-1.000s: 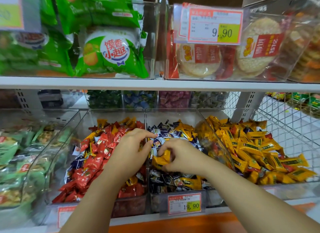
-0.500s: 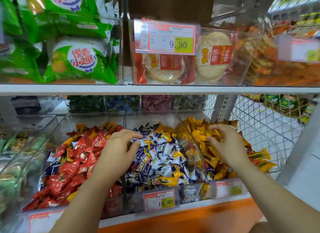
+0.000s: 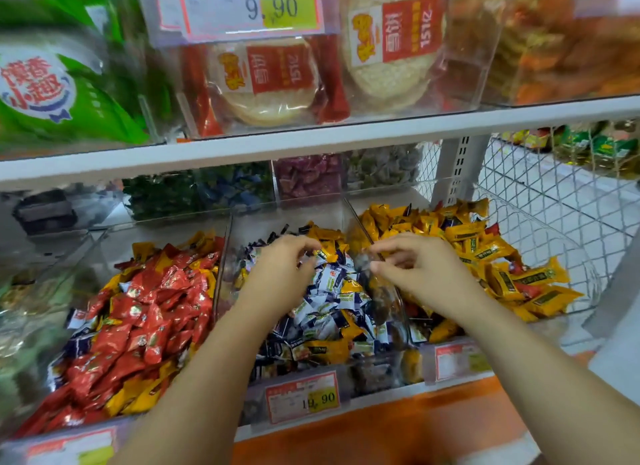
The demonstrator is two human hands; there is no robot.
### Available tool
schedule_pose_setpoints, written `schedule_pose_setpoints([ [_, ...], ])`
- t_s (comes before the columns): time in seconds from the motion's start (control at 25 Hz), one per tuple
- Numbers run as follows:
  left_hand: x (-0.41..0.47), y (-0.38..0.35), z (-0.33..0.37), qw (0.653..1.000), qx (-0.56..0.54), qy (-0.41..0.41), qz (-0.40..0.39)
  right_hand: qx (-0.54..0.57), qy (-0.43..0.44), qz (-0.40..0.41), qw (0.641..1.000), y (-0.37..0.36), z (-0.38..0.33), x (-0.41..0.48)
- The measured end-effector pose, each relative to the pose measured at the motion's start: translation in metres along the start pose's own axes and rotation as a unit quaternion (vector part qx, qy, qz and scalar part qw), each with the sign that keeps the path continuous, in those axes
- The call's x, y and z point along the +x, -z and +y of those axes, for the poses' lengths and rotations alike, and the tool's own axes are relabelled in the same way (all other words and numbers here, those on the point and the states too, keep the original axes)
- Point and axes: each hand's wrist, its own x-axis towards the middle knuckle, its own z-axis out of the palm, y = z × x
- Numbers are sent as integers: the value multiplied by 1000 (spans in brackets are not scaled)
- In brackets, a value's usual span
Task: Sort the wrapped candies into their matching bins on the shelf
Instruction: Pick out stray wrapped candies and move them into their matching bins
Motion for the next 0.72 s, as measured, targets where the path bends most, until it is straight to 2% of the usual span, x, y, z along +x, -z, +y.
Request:
schedule_pose_setpoints([
  [0.08,26,-14,-4,999,16,35,-7,16,-6,-25,1000,3,5,6],
  [0.16,52,-25,-11,998,52,30,-23,24,-8,-45,999,6,8,11],
  [0.32,90,-35,-19,979,134,12,-154,32,-1,-63,998,9,13,15],
  [0.48,104,-29,-28,964,121,4,-238,36,7,-65,997,7,15,14],
  [0.72,104,-25,-29,957,102,-19,-270,36,2,-67,997,7,13,12],
])
